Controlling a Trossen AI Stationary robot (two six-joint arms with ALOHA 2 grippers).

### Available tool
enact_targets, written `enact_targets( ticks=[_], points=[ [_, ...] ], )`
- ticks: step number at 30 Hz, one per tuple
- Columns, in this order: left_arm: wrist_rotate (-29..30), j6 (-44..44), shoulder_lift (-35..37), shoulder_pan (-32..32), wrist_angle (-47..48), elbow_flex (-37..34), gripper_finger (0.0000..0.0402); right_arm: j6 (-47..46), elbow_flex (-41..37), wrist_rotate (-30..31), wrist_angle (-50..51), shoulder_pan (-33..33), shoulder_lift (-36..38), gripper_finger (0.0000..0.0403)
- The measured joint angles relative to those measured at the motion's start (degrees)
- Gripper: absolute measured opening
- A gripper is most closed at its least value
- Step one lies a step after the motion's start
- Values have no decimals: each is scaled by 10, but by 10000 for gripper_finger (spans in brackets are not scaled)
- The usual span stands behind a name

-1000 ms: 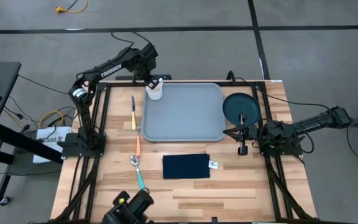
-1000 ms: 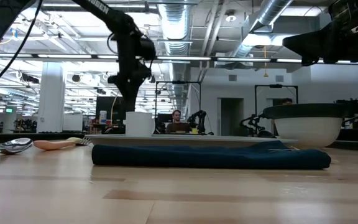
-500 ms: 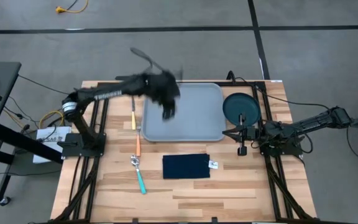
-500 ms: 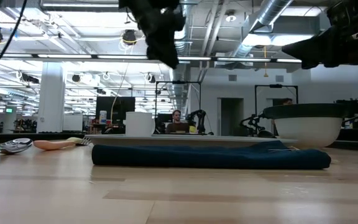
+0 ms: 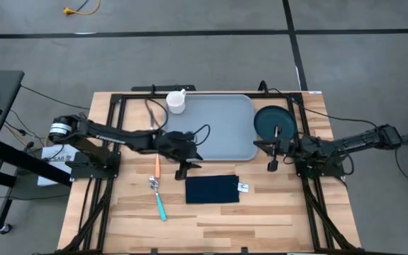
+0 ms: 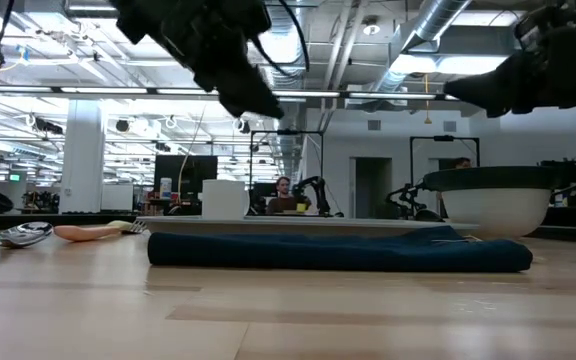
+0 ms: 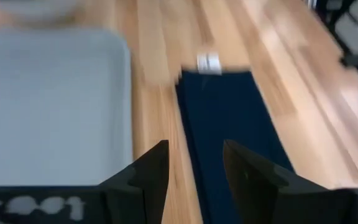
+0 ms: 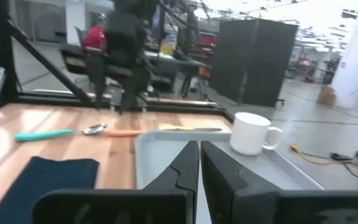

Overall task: Set up tray
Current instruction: Put the black plate to the bottom right of the white mug on the gray tray

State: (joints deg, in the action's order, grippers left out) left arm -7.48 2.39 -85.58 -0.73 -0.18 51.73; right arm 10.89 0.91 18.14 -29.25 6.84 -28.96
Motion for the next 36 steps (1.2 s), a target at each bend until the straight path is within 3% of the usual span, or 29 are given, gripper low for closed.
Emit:
enact_targets(
  ticks=[4, 9, 13, 20, 24, 36],
  points=[
    [34, 19, 2, -10, -75, -26, 139, 14, 19, 0, 68, -20, 0, 11],
    [53, 54, 3, -16, -100, -33, 139, -21, 109, 1, 297, -41, -4, 11],
    [53, 69, 3, -16, -109, -33, 140, -38, 191, -2, 418, -40, -27, 12],
    [65, 79, 3, -16, -125, -33, 140, -108, 308, -3, 602, -34, -85, 49],
    [89, 80, 2, -16, -128, -33, 140, -163, 331, -5, 644, -31, -133, 80],
    [97, 79, 2, -16, -124, -33, 140, -199, 352, 20, 675, -46, -249, 150]
  ],
)
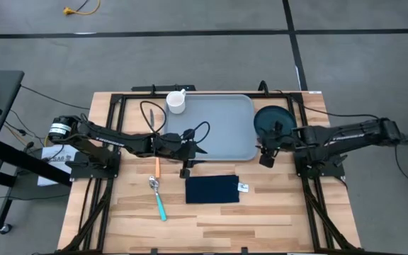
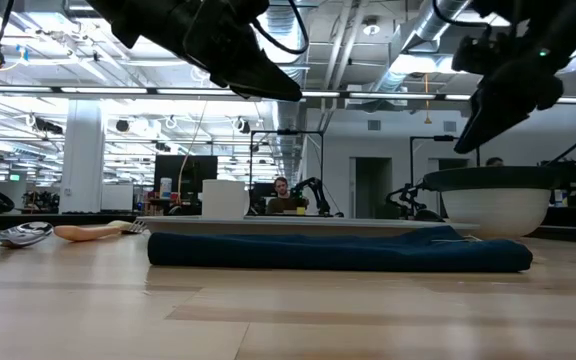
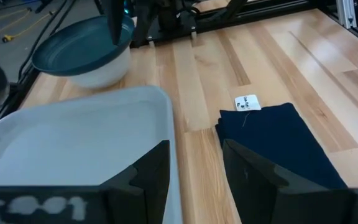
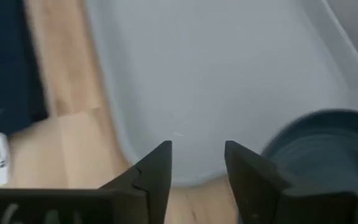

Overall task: Set up tray
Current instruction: Put the black plate to the bottom right of the white mug on the gray tray

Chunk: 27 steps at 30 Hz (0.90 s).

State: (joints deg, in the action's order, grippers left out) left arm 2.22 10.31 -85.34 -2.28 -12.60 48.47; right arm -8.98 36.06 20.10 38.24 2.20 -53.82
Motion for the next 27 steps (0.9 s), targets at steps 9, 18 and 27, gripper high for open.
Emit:
enact_targets(
  ticks=[9, 18, 27],
  points=[
    [-1, -1, 0, 0, 1, 0, 140, -15, 44, 30, 64, -1, -31, 185],
    [-2, -2, 0, 0, 3, 0, 140, -34, 44, 58, 77, -1, -88, 181],
    [-1, -3, 0, 0, 3, 0, 140, -47, 50, 91, 91, -1, -112, 176]
  ],
)
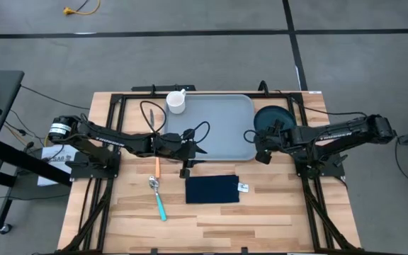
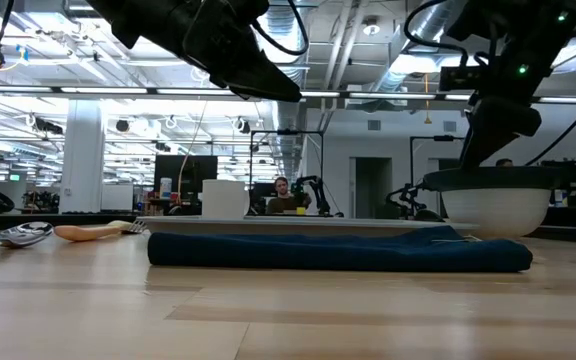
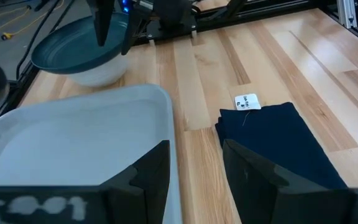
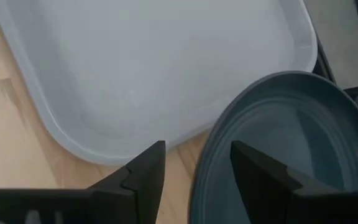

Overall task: Set up tray
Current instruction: Put the black plate to the bottom right of the white mug on the gray tray

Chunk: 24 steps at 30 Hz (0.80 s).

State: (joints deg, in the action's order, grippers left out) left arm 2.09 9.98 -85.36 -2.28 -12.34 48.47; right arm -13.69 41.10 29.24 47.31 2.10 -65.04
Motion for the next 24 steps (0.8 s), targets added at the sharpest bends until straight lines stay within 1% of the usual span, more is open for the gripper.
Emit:
enact_targets(
  ticks=[6, 17, 24],
  points=[
    [-1, 0, 0, 0, 0, 0, 140, -13, 0, 22, 7, 0, 0, 166],
    [-2, 0, 0, 0, 0, 0, 140, -14, 0, 7, 7, 0, 0, 136],
    [-2, -1, 0, 0, 0, 0, 140, -14, 0, 6, 7, 0, 0, 134]
  ],
)
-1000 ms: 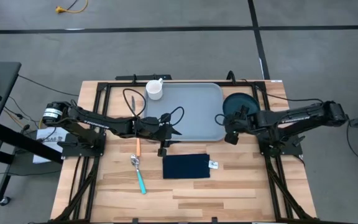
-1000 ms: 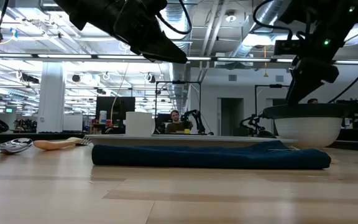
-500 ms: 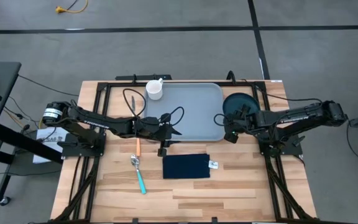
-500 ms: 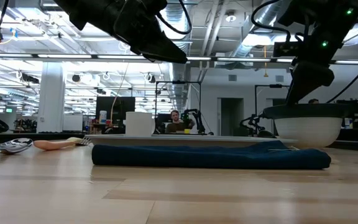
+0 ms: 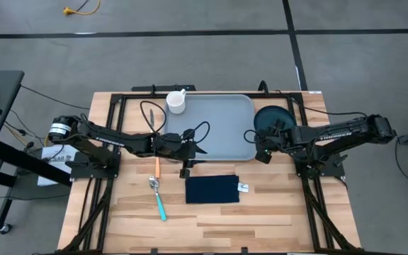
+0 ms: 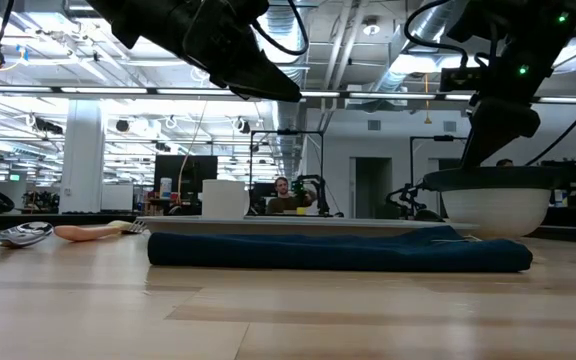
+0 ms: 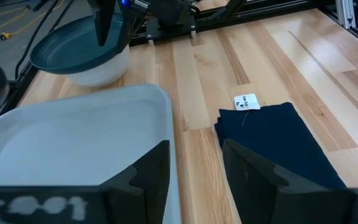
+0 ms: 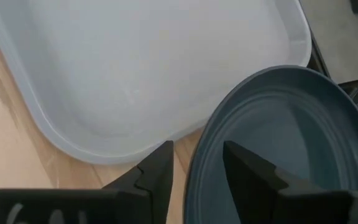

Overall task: Set up tray
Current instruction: Put the black plate to the bottom right of the white mug on the gray tray

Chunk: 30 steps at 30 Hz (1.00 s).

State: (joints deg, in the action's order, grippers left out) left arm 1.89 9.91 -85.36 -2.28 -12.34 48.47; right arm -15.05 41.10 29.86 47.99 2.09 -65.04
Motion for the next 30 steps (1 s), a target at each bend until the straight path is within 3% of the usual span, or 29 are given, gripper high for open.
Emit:
enact_targets(
  ticks=[30],
  points=[
    [0, -10, 0, 0, 13, 0, 140, -1, -2, -14, -3, 0, 0, 133]
  ],
)
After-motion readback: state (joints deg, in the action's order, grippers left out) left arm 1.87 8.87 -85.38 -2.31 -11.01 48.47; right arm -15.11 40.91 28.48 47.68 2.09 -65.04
